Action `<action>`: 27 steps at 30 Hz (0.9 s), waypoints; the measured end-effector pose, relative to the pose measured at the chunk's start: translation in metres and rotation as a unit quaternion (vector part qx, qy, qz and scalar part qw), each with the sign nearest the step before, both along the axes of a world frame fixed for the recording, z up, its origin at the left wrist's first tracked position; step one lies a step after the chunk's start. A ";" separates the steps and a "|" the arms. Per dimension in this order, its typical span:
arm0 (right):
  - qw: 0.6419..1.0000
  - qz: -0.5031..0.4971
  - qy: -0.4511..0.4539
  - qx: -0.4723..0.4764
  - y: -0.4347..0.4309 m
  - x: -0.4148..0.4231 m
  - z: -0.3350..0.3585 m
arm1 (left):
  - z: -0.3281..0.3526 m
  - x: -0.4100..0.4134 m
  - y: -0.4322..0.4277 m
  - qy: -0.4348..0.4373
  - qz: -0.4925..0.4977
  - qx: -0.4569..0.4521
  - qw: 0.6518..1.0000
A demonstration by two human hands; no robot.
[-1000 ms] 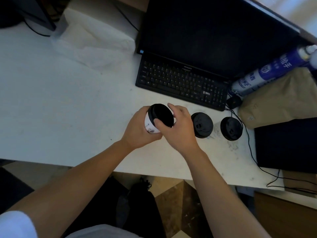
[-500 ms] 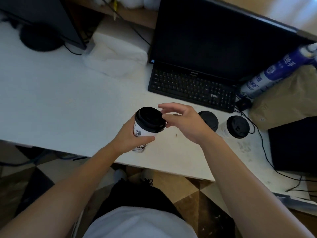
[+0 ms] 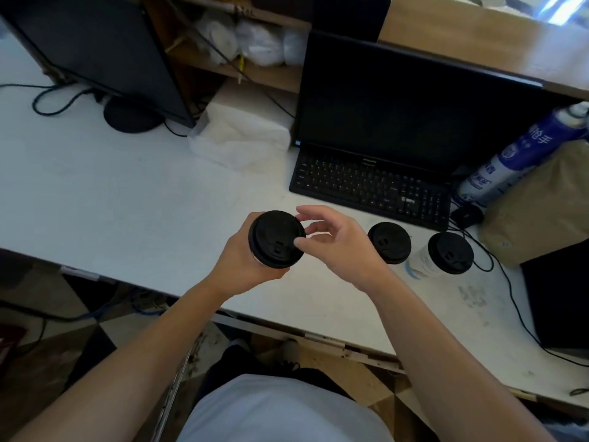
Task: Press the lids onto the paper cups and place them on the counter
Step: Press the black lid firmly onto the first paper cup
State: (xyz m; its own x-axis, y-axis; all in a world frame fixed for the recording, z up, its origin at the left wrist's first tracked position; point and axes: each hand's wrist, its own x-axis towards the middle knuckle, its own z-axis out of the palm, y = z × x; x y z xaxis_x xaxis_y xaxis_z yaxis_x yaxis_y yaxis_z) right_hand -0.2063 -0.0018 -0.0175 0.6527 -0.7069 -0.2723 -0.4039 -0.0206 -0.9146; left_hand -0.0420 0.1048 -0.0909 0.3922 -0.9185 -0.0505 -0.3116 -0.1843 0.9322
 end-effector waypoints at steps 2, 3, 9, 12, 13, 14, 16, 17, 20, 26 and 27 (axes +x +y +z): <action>0.995 0.023 0.061 -0.076 0.005 0.005 0.000 | 0.006 -0.007 -0.002 -0.040 0.013 -0.002 0.999; 0.990 0.028 0.089 -0.108 0.007 0.008 0.000 | 0.008 -0.010 -0.004 -0.065 0.016 -0.006 0.998; 0.974 -0.009 0.175 -0.142 0.006 0.021 0.007 | 0.010 -0.023 -0.012 -0.132 0.043 0.008 0.990; 0.970 -0.001 0.188 -0.154 -0.003 0.017 0.013 | 0.016 -0.024 -0.015 -0.092 0.010 0.021 0.995; 0.969 0.003 0.190 -0.158 -0.007 0.015 0.015 | 0.019 -0.023 -0.016 -0.082 -0.005 0.031 0.996; 0.968 0.011 0.191 -0.163 -0.010 0.013 0.016 | 0.021 -0.022 -0.018 -0.077 -0.019 0.040 0.996; 0.966 0.032 0.186 -0.179 -0.016 0.008 0.020 | 0.024 -0.022 -0.021 -0.068 -0.034 0.051 0.996; 0.964 0.042 0.183 -0.189 -0.018 0.007 0.022 | 0.026 -0.023 -0.023 -0.057 -0.035 0.053 0.996; 0.958 0.069 0.180 -0.212 -0.023 0.005 0.030 | 0.030 -0.026 -0.027 -0.016 -0.047 0.051 0.997; 0.956 0.102 0.139 -0.236 -0.030 0.005 0.046 | 0.041 -0.029 -0.036 0.058 -0.113 0.060 0.990; 0.956 0.106 0.133 -0.238 -0.030 0.005 0.047 | 0.042 -0.032 -0.037 0.055 -0.105 0.053 0.992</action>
State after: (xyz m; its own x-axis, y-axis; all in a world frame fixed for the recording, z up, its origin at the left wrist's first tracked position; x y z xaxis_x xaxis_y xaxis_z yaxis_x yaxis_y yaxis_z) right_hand -0.2011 -0.0316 0.0290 0.7476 -0.6516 -0.1286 -0.5612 -0.5163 -0.6469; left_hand -0.0736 0.0681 -0.0484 0.1793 -0.9667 -0.1825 -0.2502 -0.2242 0.9419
